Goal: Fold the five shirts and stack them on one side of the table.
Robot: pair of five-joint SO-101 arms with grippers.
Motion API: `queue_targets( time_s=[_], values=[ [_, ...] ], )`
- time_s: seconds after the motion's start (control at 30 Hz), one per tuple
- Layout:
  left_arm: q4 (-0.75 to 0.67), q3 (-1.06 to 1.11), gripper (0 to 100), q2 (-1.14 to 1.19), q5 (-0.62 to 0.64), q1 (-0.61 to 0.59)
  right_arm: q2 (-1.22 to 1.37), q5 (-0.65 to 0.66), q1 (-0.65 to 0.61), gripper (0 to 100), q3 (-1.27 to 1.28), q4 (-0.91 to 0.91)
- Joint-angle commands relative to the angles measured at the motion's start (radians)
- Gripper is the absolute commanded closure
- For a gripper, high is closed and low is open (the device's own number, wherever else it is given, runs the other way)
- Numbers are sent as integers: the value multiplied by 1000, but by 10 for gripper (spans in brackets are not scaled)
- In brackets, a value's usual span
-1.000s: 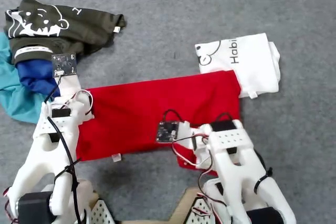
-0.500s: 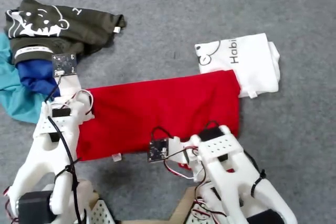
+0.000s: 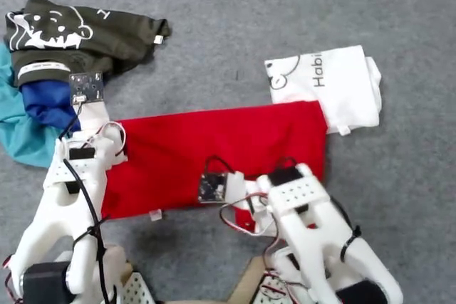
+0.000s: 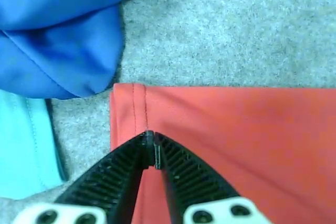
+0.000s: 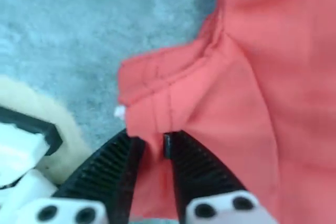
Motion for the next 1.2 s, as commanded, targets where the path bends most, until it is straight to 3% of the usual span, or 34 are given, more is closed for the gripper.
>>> queue_targets(
  time_s=[0.0,0.1,0.3,0.57,0.73,0.93,1.07,1.17],
  values=[
    [0,-8,970,-31,3,10,-4,-12,-31,985,-130,87],
    [-2,-8,970,-31,3,10,2,5,12,985,-243,107],
    [-28,-1,970,-28,3,10,4,184,133,984,-420,109],
    [-28,-1,970,-29,3,10,102,319,152,983,-453,2],
    [-28,-1,970,-29,3,10,194,327,149,965,-490,-66],
    [-28,-4,970,-28,3,10,309,321,150,803,-578,-78],
    [-28,-2,970,-29,3,10,363,219,187,700,-644,-94],
    [-28,-2,970,-29,3,10,363,157,224,730,-699,-72]
  ],
)
